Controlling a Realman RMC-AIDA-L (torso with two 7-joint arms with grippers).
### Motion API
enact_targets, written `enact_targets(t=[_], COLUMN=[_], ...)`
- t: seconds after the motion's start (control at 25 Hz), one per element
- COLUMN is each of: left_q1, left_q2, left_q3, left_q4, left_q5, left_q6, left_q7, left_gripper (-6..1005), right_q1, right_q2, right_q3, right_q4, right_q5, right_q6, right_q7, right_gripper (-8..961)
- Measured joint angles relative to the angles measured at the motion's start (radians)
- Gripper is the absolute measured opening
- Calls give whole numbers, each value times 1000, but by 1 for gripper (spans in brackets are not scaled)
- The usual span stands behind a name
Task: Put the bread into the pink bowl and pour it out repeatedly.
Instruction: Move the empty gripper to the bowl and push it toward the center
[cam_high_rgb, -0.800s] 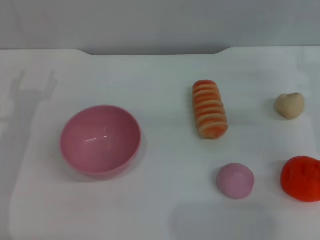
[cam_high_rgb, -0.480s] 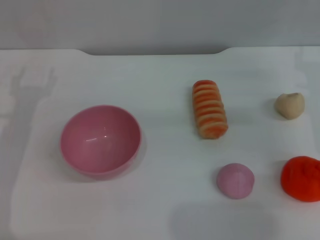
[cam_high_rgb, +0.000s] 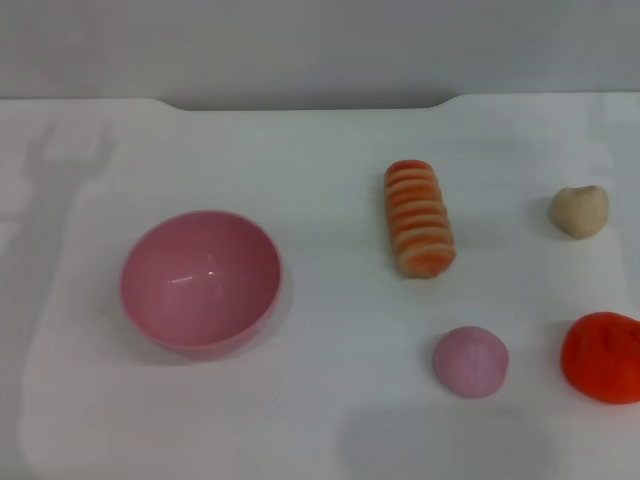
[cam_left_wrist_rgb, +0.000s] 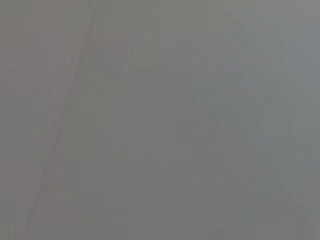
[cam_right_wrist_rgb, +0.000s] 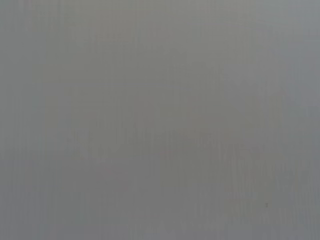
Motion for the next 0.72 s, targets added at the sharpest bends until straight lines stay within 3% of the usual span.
enact_targets(t=[0.04,0.08,0.12,0.16,0.24,0.28,0.32,0.36,0.4,0.44,0.52,0.6,0.72], left_q1=[0,34,34,56,56,80,80,110,110,119,119,123,122], left_q2=[0,12,12,16,16,19,19,28,28,41,41,92,107], left_q3=[0,38,38,51,51,60,60,61,61,61,61,62,62], left_q4=[0,125,125,196,196,290,290,411,411,456,456,537,557], left_q5=[0,16,16,32,32,72,72,183,183,271,271,583,685], left_q6=[0,-149,-149,-232,-232,-336,-336,-481,-481,-525,-525,-577,-578], left_q7=[0,-148,-148,-202,-202,-253,-253,-387,-387,-496,-496,-842,-951], left_gripper=[815,815,815,815,815,815,815,815,815,815,815,815,814], right_q1=[0,0,0,1,1,0,-1,-3,-4,-5,-6,-7,-7], right_q2=[0,0,0,0,0,0,0,0,0,0,-1,-2,-3], right_q3=[0,0,0,0,0,0,0,1,2,3,6,8,8], right_q4=[0,1,2,3,4,5,5,6,6,6,7,7,8], right_q5=[2,4,6,8,9,9,9,9,9,9,10,10,10], right_q6=[0,0,0,0,0,0,0,0,0,0,-7,-12,-14], right_q7=[0,0,0,0,0,0,0,0,0,0,0,0,0], right_gripper=[558,558,558,558,558,558,558,559,559,559,559,559,559])
